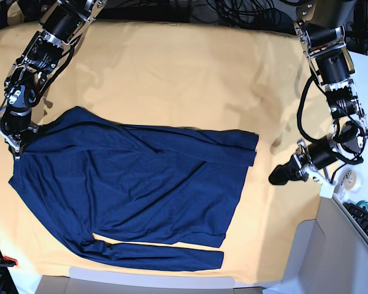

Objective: Fold the T-shirt properly
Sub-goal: 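Pull both grippers back, dragging the shirt toward the robot, then move the left gripper toward the shirt's shoulder corner and regrasp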

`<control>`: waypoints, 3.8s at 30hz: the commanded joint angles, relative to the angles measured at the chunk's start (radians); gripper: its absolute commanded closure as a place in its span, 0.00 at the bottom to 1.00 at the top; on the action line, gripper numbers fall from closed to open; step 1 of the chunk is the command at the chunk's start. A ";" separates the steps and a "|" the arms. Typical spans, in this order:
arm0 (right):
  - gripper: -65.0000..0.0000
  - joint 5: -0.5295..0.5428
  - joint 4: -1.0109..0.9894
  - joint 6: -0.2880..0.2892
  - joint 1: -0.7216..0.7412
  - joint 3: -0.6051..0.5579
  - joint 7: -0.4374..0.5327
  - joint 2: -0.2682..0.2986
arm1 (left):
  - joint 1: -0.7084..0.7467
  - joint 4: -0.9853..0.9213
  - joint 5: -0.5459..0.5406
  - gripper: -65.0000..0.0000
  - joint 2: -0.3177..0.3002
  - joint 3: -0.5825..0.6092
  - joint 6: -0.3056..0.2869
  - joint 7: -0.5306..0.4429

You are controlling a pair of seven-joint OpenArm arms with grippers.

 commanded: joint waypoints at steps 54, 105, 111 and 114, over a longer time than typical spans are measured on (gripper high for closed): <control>0.23 0.115 -0.100 0.020 -0.053 0.081 0.019 -0.033 | 0.150 0.122 -0.039 0.93 -0.013 0.001 -0.005 -0.015; 0.95 0.061 -0.381 0.104 0.116 0.050 -0.012 0.024 | 0.220 -0.048 -0.033 0.55 0.073 -0.063 0.001 -0.062; 0.95 0.061 -0.379 0.102 0.114 0.050 -0.010 0.023 | 0.219 -0.048 -0.033 0.55 0.075 -0.062 0.065 -0.114; 0.95 0.061 -0.379 0.102 0.114 0.049 -0.010 0.023 | 0.217 -0.036 -0.033 0.55 0.075 -0.060 0.184 -0.121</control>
